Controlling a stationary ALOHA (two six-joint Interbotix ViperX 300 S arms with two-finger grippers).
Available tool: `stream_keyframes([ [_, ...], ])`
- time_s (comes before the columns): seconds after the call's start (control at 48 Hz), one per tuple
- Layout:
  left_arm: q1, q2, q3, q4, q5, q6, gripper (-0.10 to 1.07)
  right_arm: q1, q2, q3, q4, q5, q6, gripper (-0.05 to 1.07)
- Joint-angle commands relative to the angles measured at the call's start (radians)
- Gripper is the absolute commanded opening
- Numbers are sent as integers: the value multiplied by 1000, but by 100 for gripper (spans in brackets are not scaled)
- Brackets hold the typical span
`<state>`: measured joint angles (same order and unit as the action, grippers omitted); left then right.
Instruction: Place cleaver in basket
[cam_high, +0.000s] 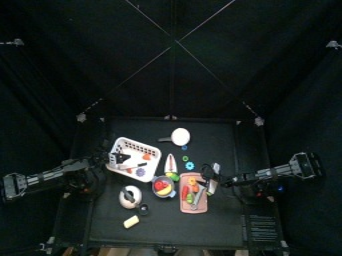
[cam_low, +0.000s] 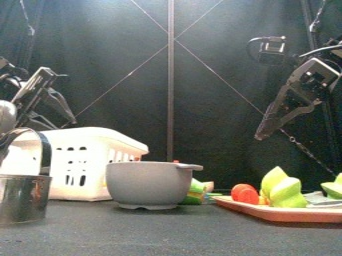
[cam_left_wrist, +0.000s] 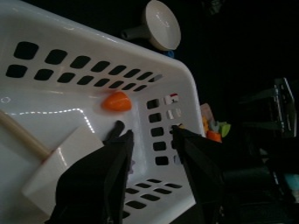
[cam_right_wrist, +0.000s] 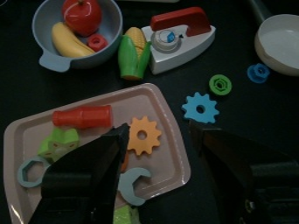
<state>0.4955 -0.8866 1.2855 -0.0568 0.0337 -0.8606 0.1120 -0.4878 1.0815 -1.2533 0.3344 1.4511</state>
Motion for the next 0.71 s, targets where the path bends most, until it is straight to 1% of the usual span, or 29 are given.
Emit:
stream_keyframes([
  [0.0, -2, 2, -32, 9, -55, 3, 80, -5, -6, -17, -3, 0, -2, 90],
  [0.146, -6, 0, -31, 21, -94, 2, 80, -6, -6, -18, -3, -2, -2, 90],
  [0.396, -28, 0, -25, 21, -94, 2, 80, -14, 0, -18, -3, -2, -2, 90],
  [0.688, -28, 2, -25, 21, -94, 2, 80, -18, 3, -20, -5, -3, -2, 90],
])
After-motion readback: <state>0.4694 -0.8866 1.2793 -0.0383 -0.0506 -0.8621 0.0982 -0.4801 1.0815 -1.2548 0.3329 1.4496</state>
